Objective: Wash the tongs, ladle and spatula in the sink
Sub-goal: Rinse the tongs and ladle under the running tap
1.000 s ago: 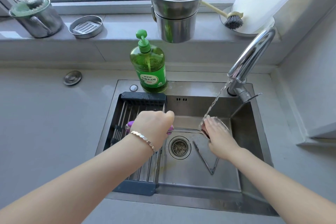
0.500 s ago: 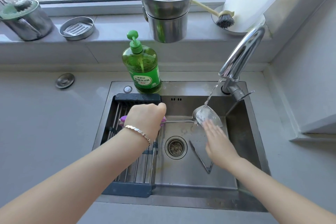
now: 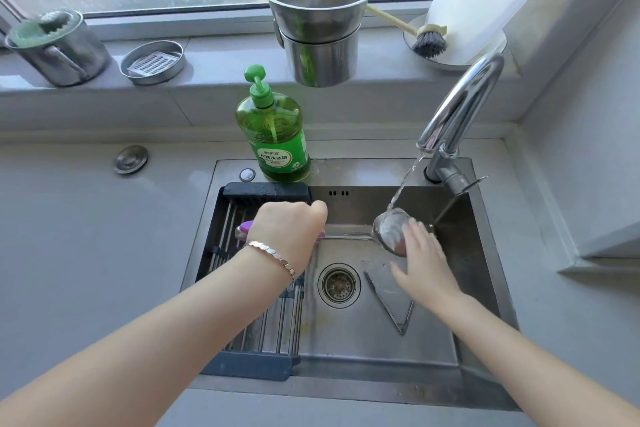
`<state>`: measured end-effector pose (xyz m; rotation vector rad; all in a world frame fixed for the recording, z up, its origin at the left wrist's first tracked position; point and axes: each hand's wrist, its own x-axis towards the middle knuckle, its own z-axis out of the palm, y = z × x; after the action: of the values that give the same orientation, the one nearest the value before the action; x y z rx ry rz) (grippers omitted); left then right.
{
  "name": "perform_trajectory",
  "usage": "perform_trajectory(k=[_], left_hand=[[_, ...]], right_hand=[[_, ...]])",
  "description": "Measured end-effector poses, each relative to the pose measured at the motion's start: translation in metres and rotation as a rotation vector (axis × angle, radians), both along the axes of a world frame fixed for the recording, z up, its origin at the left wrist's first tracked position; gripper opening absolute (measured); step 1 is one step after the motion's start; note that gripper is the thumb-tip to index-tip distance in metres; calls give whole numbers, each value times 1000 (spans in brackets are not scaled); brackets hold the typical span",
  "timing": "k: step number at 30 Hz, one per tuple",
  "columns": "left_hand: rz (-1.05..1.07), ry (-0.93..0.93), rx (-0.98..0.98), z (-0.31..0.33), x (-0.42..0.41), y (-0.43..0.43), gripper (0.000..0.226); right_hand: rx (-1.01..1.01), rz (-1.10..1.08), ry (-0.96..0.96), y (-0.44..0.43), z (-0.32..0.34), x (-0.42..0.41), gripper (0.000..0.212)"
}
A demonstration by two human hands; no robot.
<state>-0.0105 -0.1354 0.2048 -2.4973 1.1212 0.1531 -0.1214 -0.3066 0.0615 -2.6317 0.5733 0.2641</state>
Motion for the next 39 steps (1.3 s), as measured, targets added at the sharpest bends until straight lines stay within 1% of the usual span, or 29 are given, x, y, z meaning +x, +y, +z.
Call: perform_trajectory(k=[1,3,5,6,8,9,10,11,12,14,16,17,19,21,22,23,25,26,27,28,29,30,32,33,34,35,36,38,39], left_hand=[[-30,0,-4,3,0,-8,22],[-96,22,-11,9,0,-28,20],[-155,54,5,10,-1,-49,22],[-178,63,14,9,-1,-58,23],[-198,67,5,9,0,-73,21],[-204,68,-4,9,1,-78,20],[-208,73,-13,10,2,-82,19],[-209,84,-15,10,3,-85,19],[-208,97,-7,9,3,-87,19],[-219,92,12,7,2,-86,22],[-209,21,-39,8,5,-83,36],[-190,-13,-75,11,9,-82,41],[-127,-34,-174,15,22,-83,43],[8,38,-329,14,31,-85,43],[96,124,-412,9,33,-86,45],[189,262,-483,4,30,-87,50],[366,696,-616,-9,17,-94,57],[441,922,-705,-15,9,-99,53],[493,1100,-828,-20,0,-103,40],[526,1194,-976,-24,-7,-108,23],[563,1227,-1120,-26,-11,-111,11],[619,1242,-1233,-26,-12,-114,14],[738,1310,-1350,-27,-7,-116,36],[765,1375,-1348,-27,-1,-116,45],[761,1437,-1300,-26,5,-116,52],[737,1474,-1227,-25,10,-116,56],[702,1449,-1153,-24,13,-115,58],[610,1257,-1091,-24,15,-113,53],[566,1153,-1129,-25,14,-113,45]], right_hand=[[50,72,-48,4,5,4,64],[253,179,-119,13,19,13,60],[441,213,-277,26,32,23,62],[512,180,-394,32,36,29,56],[602,28,-589,36,40,39,40],[612,-36,-655,34,40,43,37],[597,-69,-680,30,39,45,38],[575,-77,-663,24,39,45,43],[558,-89,-611,18,40,43,54],[541,-131,-424,8,38,42,71],[562,-219,-253,2,27,41,72],[587,-287,-206,3,21,39,70],[653,-465,-176,6,8,33,64],[793,-629,-203,9,4,27,61],[884,-679,-240,10,5,26,59],[972,-711,-283,10,8,25,58],[1108,-735,-355,9,15,28,57],[1159,-728,-372,9,17,30,59],[1205,-705,-370,10,20,33,62],[1251,-676,-353,11,22,34,65],[1298,-643,-326,13,25,36,68],[1337,-608,-292,14,27,37,68],[1370,-539,-211,14,32,36,66],[1387,-506,-177,14,34,34,67],[1398,-483,-147,13,36,33,69],[1394,-476,-120,13,38,32,69],[1382,-474,-102,13,39,31,67],[1353,-471,-102,11,40,33,65],[1329,-475,-116,9,38,36,67]])
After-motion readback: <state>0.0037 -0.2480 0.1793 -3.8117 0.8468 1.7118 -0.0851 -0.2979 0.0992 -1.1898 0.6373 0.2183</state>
